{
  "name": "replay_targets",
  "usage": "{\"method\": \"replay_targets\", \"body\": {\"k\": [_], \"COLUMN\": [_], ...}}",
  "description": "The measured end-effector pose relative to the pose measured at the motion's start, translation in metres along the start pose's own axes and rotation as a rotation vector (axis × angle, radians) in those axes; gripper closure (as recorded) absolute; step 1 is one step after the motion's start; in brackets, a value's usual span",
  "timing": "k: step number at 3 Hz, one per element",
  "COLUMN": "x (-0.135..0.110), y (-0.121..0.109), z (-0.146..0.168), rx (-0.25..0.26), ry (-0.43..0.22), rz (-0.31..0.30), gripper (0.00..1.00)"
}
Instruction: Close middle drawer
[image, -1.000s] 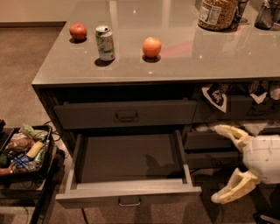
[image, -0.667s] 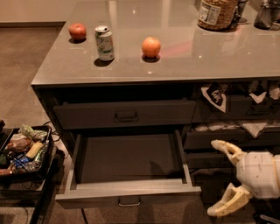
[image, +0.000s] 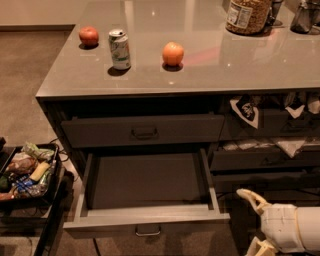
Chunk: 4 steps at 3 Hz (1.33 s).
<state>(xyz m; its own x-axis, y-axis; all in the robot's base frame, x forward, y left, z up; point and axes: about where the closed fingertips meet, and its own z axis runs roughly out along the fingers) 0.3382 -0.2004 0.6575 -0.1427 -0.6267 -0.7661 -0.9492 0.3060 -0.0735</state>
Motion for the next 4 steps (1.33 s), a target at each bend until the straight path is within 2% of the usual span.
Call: {"method": "replay_targets", "body": {"k": [1,2,3,4], "x": [0.024,0.024,0.030,0.034], "y": [0.009,0.009,0.003,-0.012], "z": [0.020,0.021,0.048,0.081], "rx": [-0.049,-0.049,-0.072,-0.078], "ry": [-0.033,-0.034,-0.060,-0.089], "rz": [-0.003,-0.004,0.001,0.008], "gripper": [0.00,0.00,0.00,0.11]}}
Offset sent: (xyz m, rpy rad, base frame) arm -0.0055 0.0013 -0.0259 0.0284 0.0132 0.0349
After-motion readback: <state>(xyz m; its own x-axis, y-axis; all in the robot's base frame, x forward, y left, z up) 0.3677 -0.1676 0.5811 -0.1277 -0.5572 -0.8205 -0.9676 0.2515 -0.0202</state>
